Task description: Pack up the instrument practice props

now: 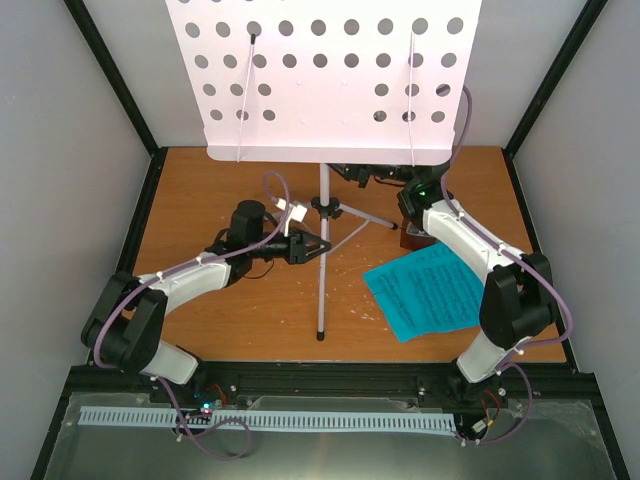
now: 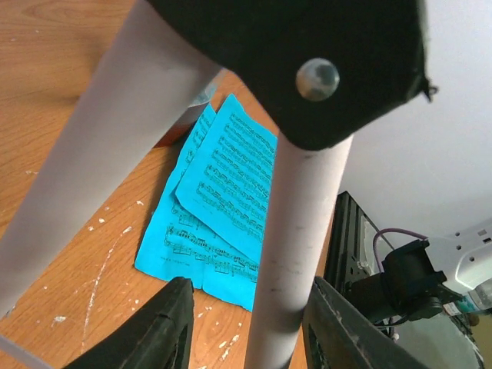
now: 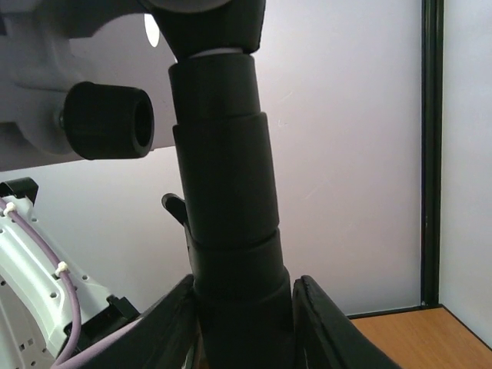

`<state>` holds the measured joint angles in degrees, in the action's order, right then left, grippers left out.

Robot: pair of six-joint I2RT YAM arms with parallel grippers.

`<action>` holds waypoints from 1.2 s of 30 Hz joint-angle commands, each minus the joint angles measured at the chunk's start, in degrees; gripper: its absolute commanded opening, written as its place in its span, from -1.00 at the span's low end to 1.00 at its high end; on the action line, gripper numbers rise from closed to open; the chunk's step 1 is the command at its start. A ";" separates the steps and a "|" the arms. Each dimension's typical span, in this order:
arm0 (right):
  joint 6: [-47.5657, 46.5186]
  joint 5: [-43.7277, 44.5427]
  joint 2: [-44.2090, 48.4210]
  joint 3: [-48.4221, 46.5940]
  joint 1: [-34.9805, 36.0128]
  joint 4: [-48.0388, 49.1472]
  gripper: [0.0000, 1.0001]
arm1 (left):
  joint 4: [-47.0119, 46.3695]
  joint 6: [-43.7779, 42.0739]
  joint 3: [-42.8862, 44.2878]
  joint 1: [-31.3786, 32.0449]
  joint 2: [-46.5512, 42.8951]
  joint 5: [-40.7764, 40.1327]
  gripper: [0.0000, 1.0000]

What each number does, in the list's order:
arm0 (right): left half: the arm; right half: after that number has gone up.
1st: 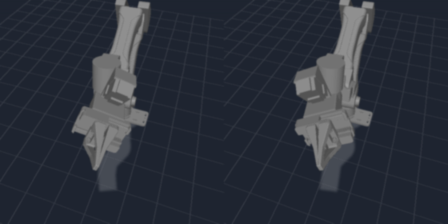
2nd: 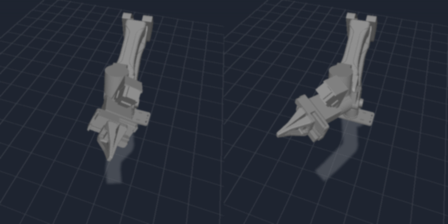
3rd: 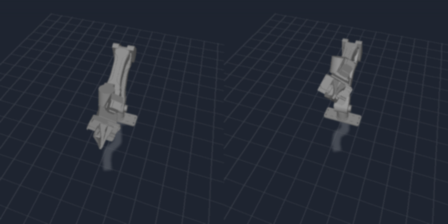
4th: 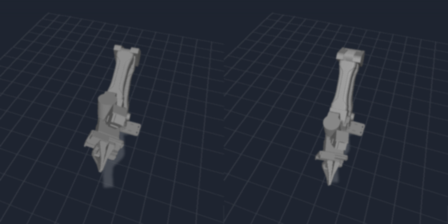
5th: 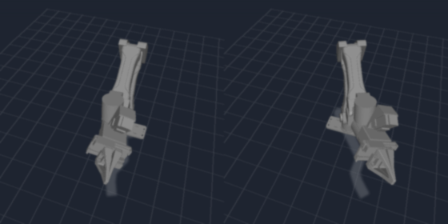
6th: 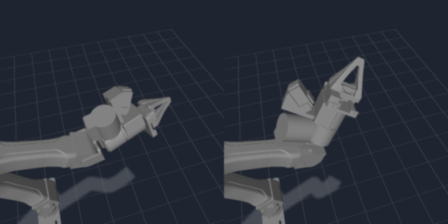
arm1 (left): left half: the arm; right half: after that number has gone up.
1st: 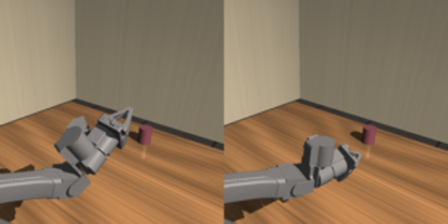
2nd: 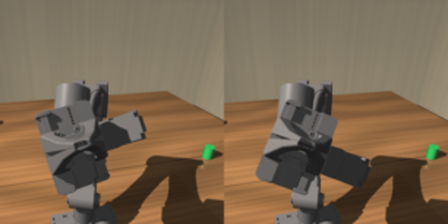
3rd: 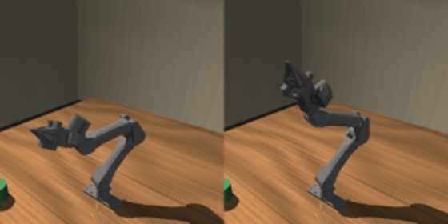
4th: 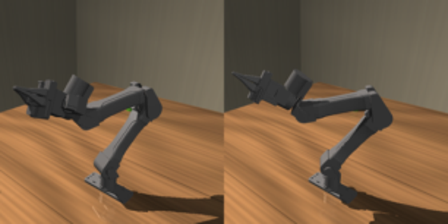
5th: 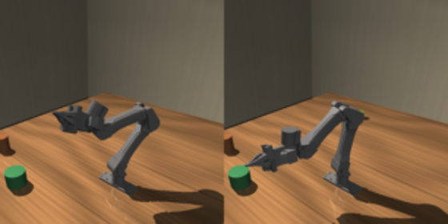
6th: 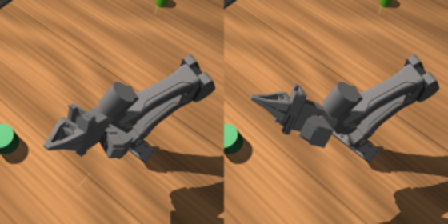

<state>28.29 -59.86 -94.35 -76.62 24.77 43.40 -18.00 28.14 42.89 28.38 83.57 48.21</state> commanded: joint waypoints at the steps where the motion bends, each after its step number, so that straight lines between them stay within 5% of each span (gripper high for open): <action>1: -1.71 -1.75 -0.53 -1.76 0.19 -2.02 -0.41 | 0.56 -3.44 2.81 1.42 0.58 -0.84 -0.29; 10: -3.14 -0.59 0.36 -4.54 0.56 -6.50 -0.94 | 4.63 -8.41 2.91 1.68 -3.67 -6.81 -0.99; 15: -6.75 0.40 2.54 -5.48 2.23 -10.32 -0.94 | 5.17 -11.57 1.98 1.68 -9.69 -12.77 -0.99; 36: -8.60 10.27 8.69 2.35 10.77 -14.05 -0.94 | 10.15 -11.48 8.17 1.68 -24.15 -13.15 -0.99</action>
<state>21.91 -50.43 -91.24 -75.24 32.95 26.30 -2.09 13.37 43.51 30.46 63.16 35.64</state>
